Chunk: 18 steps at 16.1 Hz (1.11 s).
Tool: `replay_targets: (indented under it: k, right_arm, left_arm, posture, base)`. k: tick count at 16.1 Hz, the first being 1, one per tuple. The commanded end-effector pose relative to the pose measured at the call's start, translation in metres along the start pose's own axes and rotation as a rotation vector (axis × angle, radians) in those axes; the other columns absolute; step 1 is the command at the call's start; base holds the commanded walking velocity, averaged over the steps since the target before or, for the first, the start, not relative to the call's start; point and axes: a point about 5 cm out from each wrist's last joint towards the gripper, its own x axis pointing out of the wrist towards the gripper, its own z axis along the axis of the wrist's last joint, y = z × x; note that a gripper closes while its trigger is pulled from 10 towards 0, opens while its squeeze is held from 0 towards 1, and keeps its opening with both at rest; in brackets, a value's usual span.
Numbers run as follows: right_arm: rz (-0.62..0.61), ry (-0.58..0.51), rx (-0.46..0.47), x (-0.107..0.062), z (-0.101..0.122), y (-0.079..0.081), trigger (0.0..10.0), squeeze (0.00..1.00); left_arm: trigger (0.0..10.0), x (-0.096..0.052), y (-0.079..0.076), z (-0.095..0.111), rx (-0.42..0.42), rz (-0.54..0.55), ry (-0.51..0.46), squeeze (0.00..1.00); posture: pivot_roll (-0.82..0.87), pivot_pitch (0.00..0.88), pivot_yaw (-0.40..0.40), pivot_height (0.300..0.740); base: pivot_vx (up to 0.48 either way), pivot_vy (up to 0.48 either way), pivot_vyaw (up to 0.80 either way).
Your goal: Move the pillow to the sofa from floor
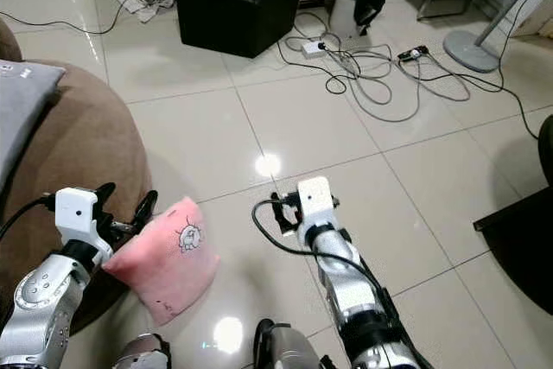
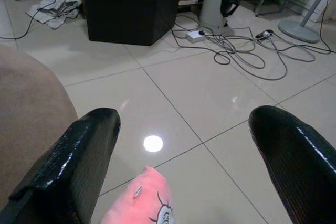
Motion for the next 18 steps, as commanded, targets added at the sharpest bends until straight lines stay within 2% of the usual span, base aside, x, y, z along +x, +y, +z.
replay_targets:
  k: [1, 12, 14, 18]
  right_arm:
    - [-0.015, 0.036, -0.001, -0.001, -0.005, -0.005, 10.0, 0.0]
    - [0.035, 0.044, -0.027, 0.008, 0.0, 0.003, 10.0, 0.0]
    - [0.113, 0.009, -0.038, 0.014, 0.017, 0.015, 10.0, 0.0]
    - [0.146, -0.004, -0.087, 0.017, 0.02, 0.013, 10.0, 0.0]
  left_arm:
    - [10.0, -0.004, 0.001, -0.005, -0.007, 0.013, 0.026, 0.0]
    - [10.0, -0.006, 0.001, -0.008, 0.022, 0.013, 0.038, 0.0]
    - [10.0, -0.007, 0.009, -0.008, 0.034, 0.036, 0.042, 0.0]
    - [10.0, -0.005, 0.005, -0.008, 0.028, 0.035, 0.038, 0.0]
  posture:
    - [0.24, 0.216, -0.161, 0.74]
    - [0.28, 0.191, -0.181, 0.74]
    - [0.28, 0.201, -0.188, 0.74]
    - [0.27, 0.206, -0.2, 0.74]
  base:
    - [0.0, 0.0, 0.0]
    - [0.0, 0.0, 0.0]
    - [0.0, 0.0, 0.0]
    - [0.0, 0.0, 0.0]
